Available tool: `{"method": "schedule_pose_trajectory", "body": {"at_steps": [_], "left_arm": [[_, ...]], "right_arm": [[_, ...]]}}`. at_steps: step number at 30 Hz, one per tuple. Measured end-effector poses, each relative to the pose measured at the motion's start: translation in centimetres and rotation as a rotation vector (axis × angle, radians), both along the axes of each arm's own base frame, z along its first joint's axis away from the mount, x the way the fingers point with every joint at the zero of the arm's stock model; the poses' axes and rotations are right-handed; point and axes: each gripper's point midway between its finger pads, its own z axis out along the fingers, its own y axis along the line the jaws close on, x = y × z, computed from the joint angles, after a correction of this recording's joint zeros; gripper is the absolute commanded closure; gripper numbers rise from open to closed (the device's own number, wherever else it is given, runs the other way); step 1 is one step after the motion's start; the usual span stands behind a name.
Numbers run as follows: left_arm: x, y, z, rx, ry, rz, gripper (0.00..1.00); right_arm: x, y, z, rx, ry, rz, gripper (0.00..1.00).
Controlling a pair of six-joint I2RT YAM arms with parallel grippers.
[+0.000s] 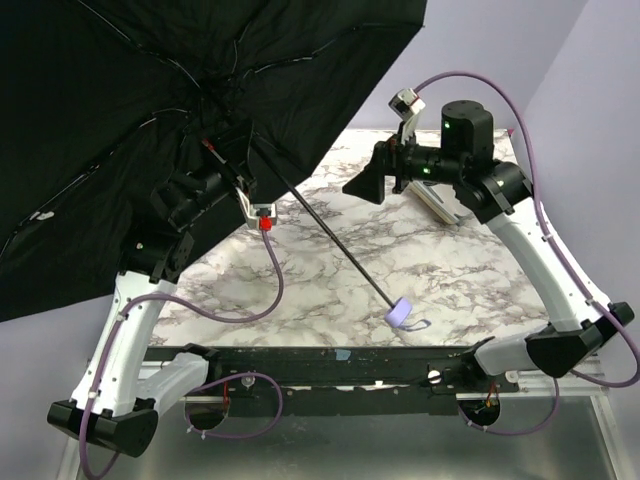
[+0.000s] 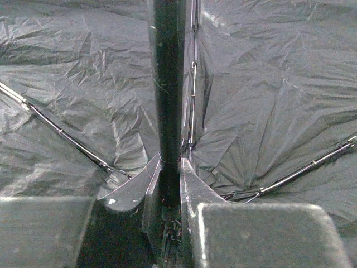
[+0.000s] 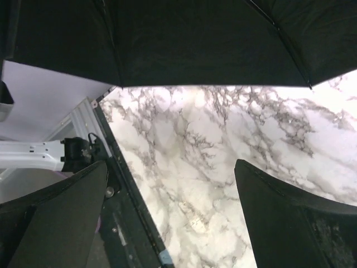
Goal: Open the umbrella
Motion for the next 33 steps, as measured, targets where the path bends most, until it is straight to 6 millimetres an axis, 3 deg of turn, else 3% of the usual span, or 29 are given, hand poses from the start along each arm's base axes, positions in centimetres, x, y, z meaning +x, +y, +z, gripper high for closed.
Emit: {"method": "schedule_pose_trajectory", "body": {"at_steps": [7, 14, 18, 24, 29, 33], "left_arm": [[0.1, -0.4, -2.9, 0.126, -0.027, -0.004, 1.0], [1.1, -0.8, -4.0, 0.189, -0.046, -0.003, 1.0], [1.6, -1.0, -3.9, 0.217, -0.079, 0.0, 1.0], [2.5, -1.3, -4.3, 0.24, -0.09, -0.001, 1.0], [3.2, -1.3, -3.8, 0.243, -0.1, 0.012, 1.0], [3.5, -1.0, -1.7, 0.23, -0.14, 0.039, 1.0]], "right_arm": [[-0.5, 0.1, -0.1, -0.06, 0.132, 0.023, 0.03], [-5.3, 1.0, -1.7, -0.068, 0.245, 0.27, 0.01], [-7.9, 3.1, -3.6, -0.105, 0.322, 0.39, 0.02], [-12.4, 5.8, -6.4, -0.212, 0.348, 0.525, 0.21], [-12.7, 5.4, -8.6, -0.274, 0.368, 0.519, 0.52], [-12.7, 4.9, -10.6, -0.323, 0.371, 0.517, 0.72]]}}
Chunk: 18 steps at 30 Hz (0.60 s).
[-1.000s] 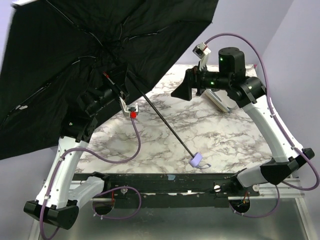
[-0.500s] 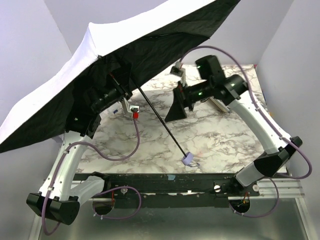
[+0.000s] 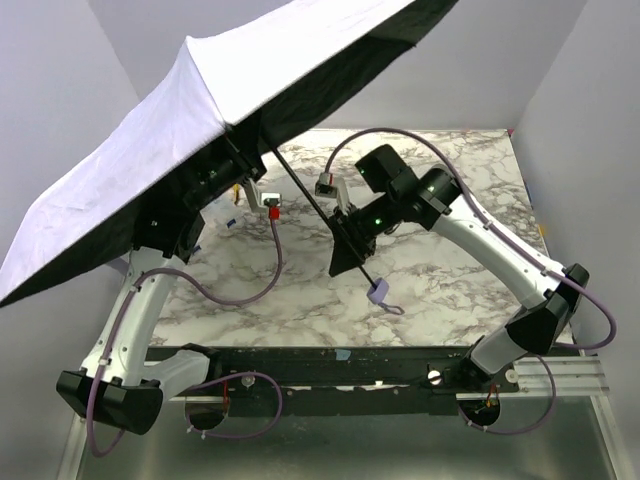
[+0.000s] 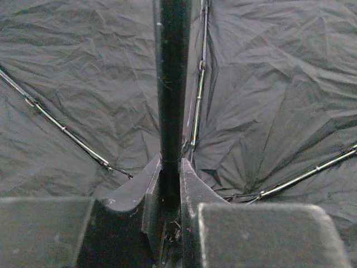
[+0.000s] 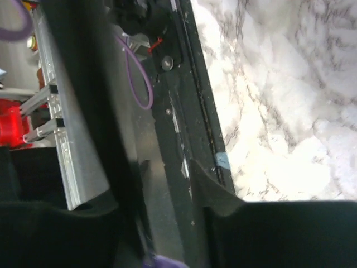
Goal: Open the umbrella
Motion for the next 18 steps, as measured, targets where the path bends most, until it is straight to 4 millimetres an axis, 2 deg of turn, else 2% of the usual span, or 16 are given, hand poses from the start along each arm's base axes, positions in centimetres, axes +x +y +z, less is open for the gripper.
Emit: {"method": "schedule_pose_trajectory", "body": {"at_steps": [2, 6, 9, 12, 18], "left_arm": [[0.1, 0.3, 1.1, -0.007, -0.027, 0.009, 1.0], [0.3, 0.6, 1.9, -0.001, -0.063, 0.021, 1.0], [0.5, 0.5, 1.8, 0.003, -0.061, 0.014, 1.0], [0.6, 0.2, 1.7, 0.004, -0.059, -0.003, 1.0], [1.1, -0.6, 1.6, 0.004, -0.044, -0.046, 1.0]], "right_arm": [[-0.2, -0.6, -1.5, -0.043, 0.004, 0.003, 0.83], [-0.8, -2.1, -3.6, -0.115, 0.009, -0.001, 0.88], [-0.7, -2.7, -3.6, -0.129, -0.003, -0.017, 0.89], [-0.8, -3.0, -3.7, -0.136, -0.007, -0.028, 0.95], [-0.7, -3.6, -4.1, -0.139, -0.016, -0.049, 0.92]]}}
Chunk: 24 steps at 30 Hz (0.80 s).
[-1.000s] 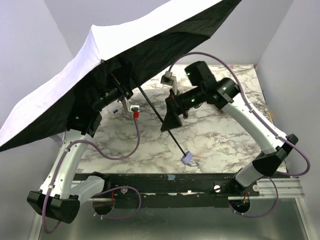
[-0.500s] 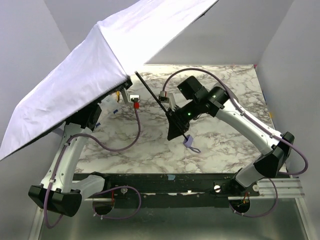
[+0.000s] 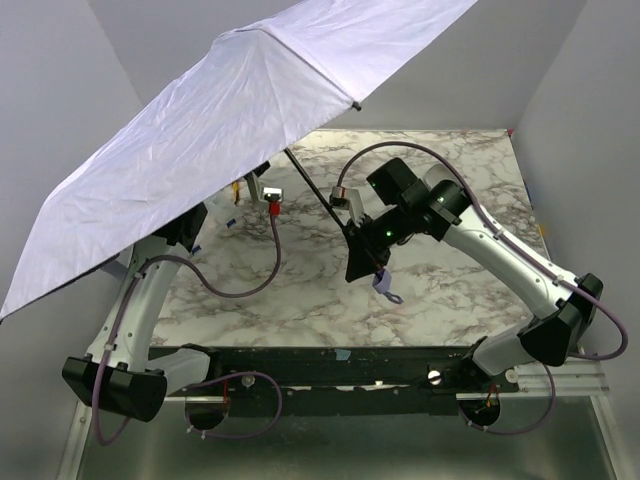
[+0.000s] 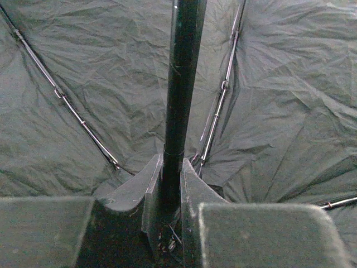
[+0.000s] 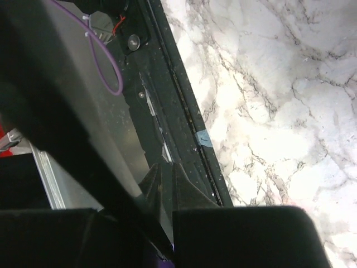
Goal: Open the umbrella
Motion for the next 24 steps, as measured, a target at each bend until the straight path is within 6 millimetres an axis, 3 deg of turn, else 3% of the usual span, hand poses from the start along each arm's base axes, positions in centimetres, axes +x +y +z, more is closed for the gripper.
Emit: {"method": "schedule_pose_trajectory", "body": {"at_steps": [8, 11, 15, 21, 24], "left_arm": [[1.0, 1.6, 0.3, -0.024, 0.022, 0.029, 1.0], [0.9, 1.5, 0.4, -0.03, 0.022, 0.02, 1.0], [0.8, 1.4, 0.5, -0.033, 0.019, 0.013, 1.0], [1.6, 1.3, 0.2, -0.032, 0.022, 0.014, 0.84], [2.3, 1.2, -0.1, -0.033, 0.022, 0.014, 0.83]], "right_arm": [[-0.7, -0.5, 0.6, 0.037, -0.074, 0.057, 0.9], [-0.6, -0.5, 0.5, 0.038, -0.08, 0.063, 1.0], [-0.6, -0.6, 0.5, 0.034, -0.076, 0.058, 1.0], [-0.4, -0.7, 0.2, 0.026, -0.075, 0.057, 1.0], [-0.1, -0.8, 0.0, 0.017, -0.081, 0.045, 1.0]]}}
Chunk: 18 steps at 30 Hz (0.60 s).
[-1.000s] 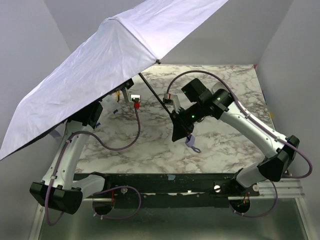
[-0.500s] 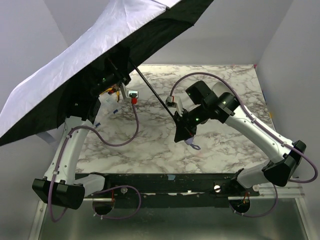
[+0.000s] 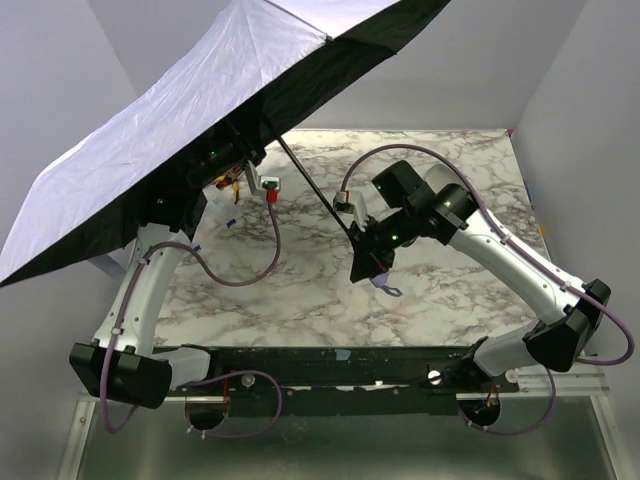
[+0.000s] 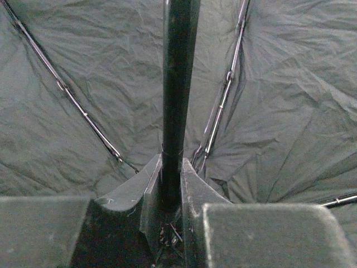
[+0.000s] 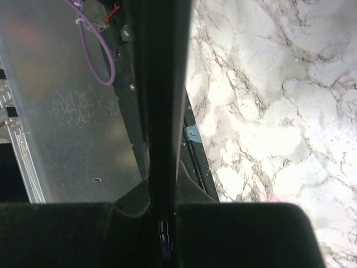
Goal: Open the umbrella
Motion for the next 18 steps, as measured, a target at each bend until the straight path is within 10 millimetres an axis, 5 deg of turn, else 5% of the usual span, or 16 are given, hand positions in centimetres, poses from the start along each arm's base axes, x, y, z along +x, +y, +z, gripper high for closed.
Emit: {"method": "schedule_pose_trajectory", "body": {"at_steps": [18], "left_arm": [[3.2, 0.9, 0.8, -0.012, 0.002, 0.017, 0.77]], "right_arm": [[2.3, -0.3, -1.5, -0.035, -0.091, -0.045, 1.0]]}}
